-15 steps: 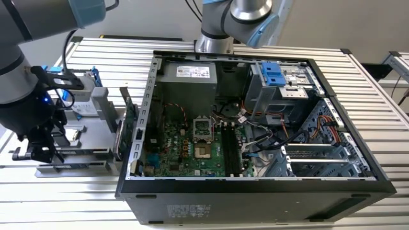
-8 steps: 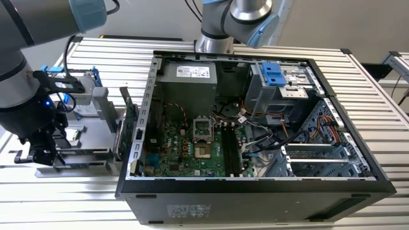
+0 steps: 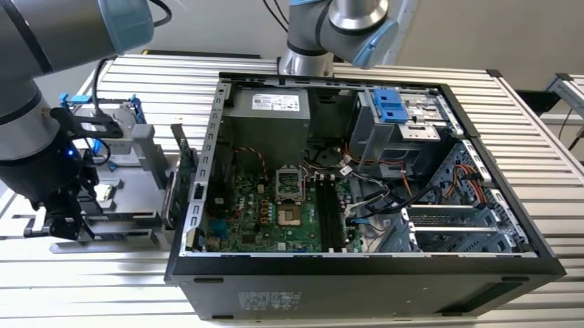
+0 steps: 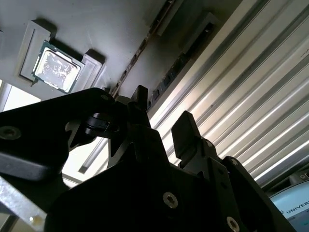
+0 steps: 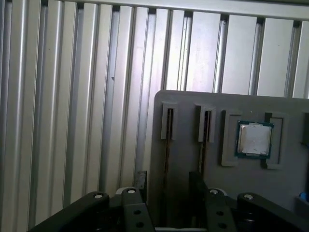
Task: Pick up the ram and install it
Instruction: 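Pick up the ram and move it above insertion slot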
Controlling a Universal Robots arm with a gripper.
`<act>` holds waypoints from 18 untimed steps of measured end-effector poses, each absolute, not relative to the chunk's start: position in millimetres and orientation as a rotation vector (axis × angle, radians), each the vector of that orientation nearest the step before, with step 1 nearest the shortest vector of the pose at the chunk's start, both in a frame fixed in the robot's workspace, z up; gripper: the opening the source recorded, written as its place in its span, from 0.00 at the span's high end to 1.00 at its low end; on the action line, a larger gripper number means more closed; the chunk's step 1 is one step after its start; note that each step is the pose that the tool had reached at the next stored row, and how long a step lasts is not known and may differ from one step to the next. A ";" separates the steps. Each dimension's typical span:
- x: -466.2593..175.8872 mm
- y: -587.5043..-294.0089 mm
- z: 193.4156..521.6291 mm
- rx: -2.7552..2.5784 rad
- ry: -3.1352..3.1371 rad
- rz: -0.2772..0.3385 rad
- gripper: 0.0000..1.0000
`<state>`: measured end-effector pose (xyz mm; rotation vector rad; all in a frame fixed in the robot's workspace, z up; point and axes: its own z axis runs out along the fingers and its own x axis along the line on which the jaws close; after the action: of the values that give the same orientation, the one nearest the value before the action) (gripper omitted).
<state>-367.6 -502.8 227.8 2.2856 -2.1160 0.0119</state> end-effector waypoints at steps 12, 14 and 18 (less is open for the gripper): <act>-367.6 -503.3 214.1 2.286 -2.116 0.012 0.00; -367.6 -503.4 211.8 2.286 -2.116 0.012 0.00; -367.6 -503.7 207.6 2.286 -2.116 0.012 0.00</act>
<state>-367.6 -503.7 207.6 2.2856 -2.1159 0.0119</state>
